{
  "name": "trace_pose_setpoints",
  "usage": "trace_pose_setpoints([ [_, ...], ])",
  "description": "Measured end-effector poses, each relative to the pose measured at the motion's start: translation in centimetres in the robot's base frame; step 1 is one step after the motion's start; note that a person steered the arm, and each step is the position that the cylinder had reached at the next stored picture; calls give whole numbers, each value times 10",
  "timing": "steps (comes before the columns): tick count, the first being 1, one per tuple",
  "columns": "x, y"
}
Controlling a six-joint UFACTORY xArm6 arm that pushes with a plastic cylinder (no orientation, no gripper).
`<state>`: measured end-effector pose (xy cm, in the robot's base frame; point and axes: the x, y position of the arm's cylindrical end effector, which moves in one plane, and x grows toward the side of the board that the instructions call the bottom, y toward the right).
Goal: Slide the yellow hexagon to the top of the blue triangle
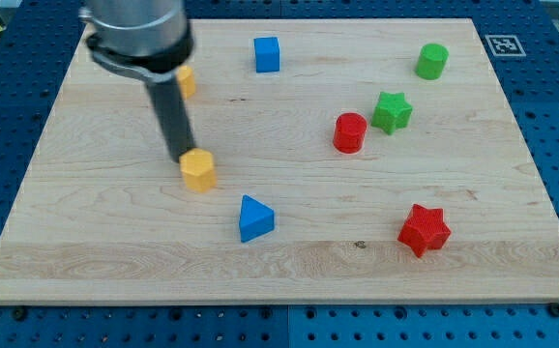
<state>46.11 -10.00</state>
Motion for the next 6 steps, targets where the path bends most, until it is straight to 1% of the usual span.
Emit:
trace_pose_setpoints([
  [1,4,21],
  [2,2,-27],
  [3,27,-64],
  [4,36,-52],
  [6,36,14],
])
